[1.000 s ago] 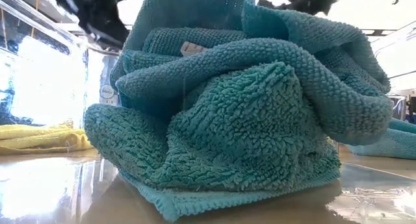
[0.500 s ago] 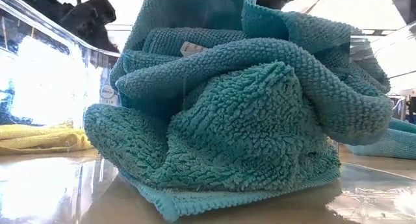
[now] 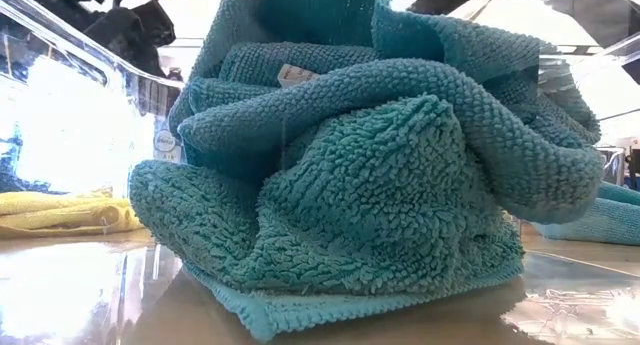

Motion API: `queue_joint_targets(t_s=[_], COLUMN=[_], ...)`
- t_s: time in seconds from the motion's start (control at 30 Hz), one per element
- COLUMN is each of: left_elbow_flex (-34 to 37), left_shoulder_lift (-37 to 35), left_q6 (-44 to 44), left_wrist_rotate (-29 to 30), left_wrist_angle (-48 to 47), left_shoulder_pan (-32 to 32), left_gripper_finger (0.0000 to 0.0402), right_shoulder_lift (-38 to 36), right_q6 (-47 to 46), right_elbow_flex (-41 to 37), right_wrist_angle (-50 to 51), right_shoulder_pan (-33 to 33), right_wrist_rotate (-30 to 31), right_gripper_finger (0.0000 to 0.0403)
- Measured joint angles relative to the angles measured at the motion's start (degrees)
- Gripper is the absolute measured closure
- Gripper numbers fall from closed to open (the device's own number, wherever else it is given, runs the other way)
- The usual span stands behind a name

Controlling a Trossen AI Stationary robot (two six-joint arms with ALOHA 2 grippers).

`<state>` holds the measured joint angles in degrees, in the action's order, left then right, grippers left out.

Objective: Sort microfiber towel by color & place in baskets
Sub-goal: Put the yellow microfiber towel into the top transparent bin

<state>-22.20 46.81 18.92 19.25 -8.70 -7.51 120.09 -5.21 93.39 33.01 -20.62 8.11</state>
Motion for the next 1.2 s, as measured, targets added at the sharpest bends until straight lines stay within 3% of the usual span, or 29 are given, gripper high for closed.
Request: queue_joint_targets(t_s=[0.1, 0.33, 0.63, 0.93, 1.2], left_elbow_flex=[0.0, 0.0, 0.0, 0.0, -0.1], left_shoulder_lift=[0.0, 0.0, 0.0, 0.0, 0.0], left_q6=[0.3, 0.4, -0.2, -0.6, -0.7], left_wrist_rotate=[-0.5, -0.5, -0.5, -0.5, -0.5], left_wrist_angle=[0.1, 2.3, 3.1, 5.2, 5.7], left_shoulder_pan=[0.0, 0.0, 0.0, 0.0, 0.0], left_gripper_finger=[0.0303, 0.0303, 0.0303, 0.0303, 0.0303], right_shoulder_lift=[-0.9, -8.2, -23.6, -38.3, -47.6], right_q6=[2.1, 1.2, 0.0, -7.6, -23.8], right_elbow_flex=[0.0, 0.0, 0.0, 0.0, -4.0], right_wrist_angle=[0.2, 3.5, 13.1, 32.4, 52.7], right_shoulder_pan=[0.0, 0.0, 0.3, 0.8, -0.1], right_wrist_rotate=[-0.7, -1.2, 0.1, 13.4, 24.9], right_gripper_finger=[0.0390, 0.0398, 0.0399, 0.0401, 0.0402])
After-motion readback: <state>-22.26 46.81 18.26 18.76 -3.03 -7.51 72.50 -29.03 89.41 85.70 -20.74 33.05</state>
